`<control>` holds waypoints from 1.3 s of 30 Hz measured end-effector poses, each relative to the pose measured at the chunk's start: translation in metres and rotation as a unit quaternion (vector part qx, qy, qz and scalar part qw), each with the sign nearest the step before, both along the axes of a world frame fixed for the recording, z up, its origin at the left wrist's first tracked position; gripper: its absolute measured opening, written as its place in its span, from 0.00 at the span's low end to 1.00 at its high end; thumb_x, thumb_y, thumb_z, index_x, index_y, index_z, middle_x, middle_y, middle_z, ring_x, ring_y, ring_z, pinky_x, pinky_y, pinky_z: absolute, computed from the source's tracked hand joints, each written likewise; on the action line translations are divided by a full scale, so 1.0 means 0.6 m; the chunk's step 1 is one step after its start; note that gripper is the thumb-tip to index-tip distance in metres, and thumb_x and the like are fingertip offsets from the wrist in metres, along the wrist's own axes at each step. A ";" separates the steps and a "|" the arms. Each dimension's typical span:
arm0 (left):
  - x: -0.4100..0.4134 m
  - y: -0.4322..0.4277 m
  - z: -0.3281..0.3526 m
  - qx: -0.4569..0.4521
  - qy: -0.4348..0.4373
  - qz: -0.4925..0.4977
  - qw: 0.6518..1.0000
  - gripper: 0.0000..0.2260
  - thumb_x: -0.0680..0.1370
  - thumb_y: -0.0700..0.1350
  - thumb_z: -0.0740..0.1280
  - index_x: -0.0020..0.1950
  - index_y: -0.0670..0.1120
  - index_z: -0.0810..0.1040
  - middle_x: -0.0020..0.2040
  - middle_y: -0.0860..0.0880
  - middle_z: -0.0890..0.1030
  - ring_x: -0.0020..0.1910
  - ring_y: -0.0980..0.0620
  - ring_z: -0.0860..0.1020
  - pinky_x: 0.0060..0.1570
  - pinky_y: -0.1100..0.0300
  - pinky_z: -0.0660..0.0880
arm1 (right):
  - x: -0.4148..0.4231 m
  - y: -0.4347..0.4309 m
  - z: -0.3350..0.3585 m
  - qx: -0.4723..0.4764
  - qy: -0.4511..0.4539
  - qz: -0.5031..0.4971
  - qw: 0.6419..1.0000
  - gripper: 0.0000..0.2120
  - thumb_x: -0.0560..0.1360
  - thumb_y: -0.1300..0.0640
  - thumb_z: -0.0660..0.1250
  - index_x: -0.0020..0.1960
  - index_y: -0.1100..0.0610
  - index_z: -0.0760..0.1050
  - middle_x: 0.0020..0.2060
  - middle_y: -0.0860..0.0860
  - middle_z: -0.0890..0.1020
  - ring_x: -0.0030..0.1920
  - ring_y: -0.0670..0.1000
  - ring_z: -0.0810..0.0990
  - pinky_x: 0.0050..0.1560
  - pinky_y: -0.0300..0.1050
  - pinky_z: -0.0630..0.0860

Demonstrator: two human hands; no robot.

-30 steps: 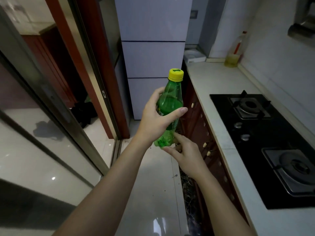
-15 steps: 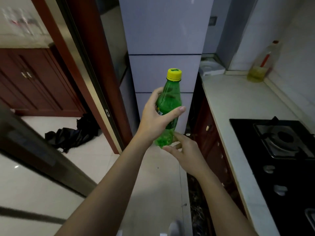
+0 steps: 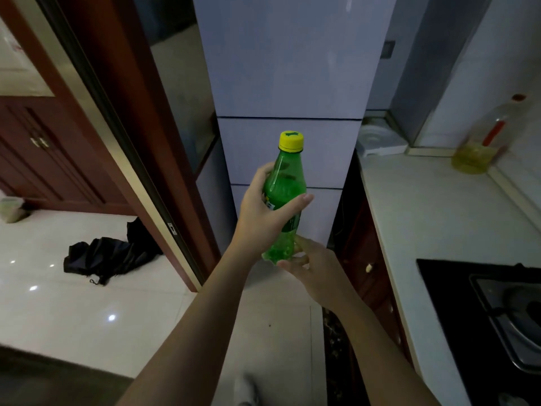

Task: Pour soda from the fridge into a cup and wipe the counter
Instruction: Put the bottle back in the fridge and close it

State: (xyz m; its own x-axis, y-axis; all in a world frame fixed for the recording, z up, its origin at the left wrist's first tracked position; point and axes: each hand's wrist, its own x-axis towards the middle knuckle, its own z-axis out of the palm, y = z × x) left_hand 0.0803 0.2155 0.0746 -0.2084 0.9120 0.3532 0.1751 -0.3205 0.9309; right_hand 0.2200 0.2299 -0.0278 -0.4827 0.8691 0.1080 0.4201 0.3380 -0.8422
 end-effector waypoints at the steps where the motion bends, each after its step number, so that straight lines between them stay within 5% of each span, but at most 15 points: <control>1: -0.007 0.019 -0.003 0.000 0.001 0.001 1.000 0.22 0.74 0.42 0.76 0.65 0.46 0.73 0.51 0.52 0.80 0.50 0.56 0.81 0.48 0.65 0.76 | -0.006 0.018 -0.002 0.002 -0.002 0.000 1.000 0.15 0.76 0.45 0.69 0.62 0.41 0.75 0.52 0.38 0.82 0.46 0.38 0.81 0.47 0.39 0.79; 5: -0.041 0.098 -0.013 0.006 -0.005 -0.006 1.000 0.23 0.74 0.43 0.75 0.66 0.46 0.72 0.51 0.51 0.80 0.50 0.55 0.81 0.48 0.63 0.77 | -0.039 0.098 -0.008 0.013 -0.015 0.000 1.000 0.22 0.75 0.39 0.66 0.68 0.40 0.71 0.55 0.40 0.81 0.47 0.41 0.81 0.50 0.50 0.80; 10: -0.111 0.217 -0.010 0.019 -0.001 -0.014 1.000 0.22 0.74 0.41 0.75 0.65 0.44 0.72 0.50 0.50 0.80 0.49 0.55 0.81 0.47 0.63 0.77 | -0.106 0.208 0.001 0.014 -0.038 -0.007 0.999 0.23 0.75 0.38 0.66 0.69 0.40 0.70 0.56 0.41 0.81 0.48 0.41 0.80 0.51 0.52 0.80; 20: -0.268 0.420 -0.012 0.026 0.011 -0.025 0.999 0.23 0.73 0.43 0.77 0.64 0.43 0.72 0.51 0.44 0.79 0.49 0.47 0.81 0.48 0.55 0.80 | -0.260 0.403 0.004 0.010 -0.047 -0.026 0.998 0.21 0.74 0.36 0.67 0.65 0.37 0.71 0.55 0.39 0.81 0.48 0.41 0.80 0.51 0.50 0.80; 34: -0.322 0.587 -0.021 0.011 -0.004 -0.016 1.000 0.24 0.72 0.41 0.77 0.65 0.43 0.72 0.52 0.46 0.80 0.50 0.53 0.81 0.47 0.64 0.77 | -0.313 0.574 -0.007 -0.009 -0.043 -0.026 0.999 0.19 0.74 0.39 0.69 0.64 0.39 0.73 0.53 0.37 0.81 0.46 0.40 0.80 0.49 0.49 0.80; 39: -0.326 0.651 -0.013 0.007 0.009 0.012 1.000 0.24 0.72 0.42 0.76 0.65 0.46 0.71 0.55 0.47 0.79 0.54 0.53 0.80 0.49 0.62 0.78 | -0.322 0.657 0.000 -0.007 -0.040 0.009 0.999 0.20 0.74 0.38 0.67 0.65 0.40 0.73 0.51 0.35 0.79 0.46 0.37 0.79 0.49 0.40 0.79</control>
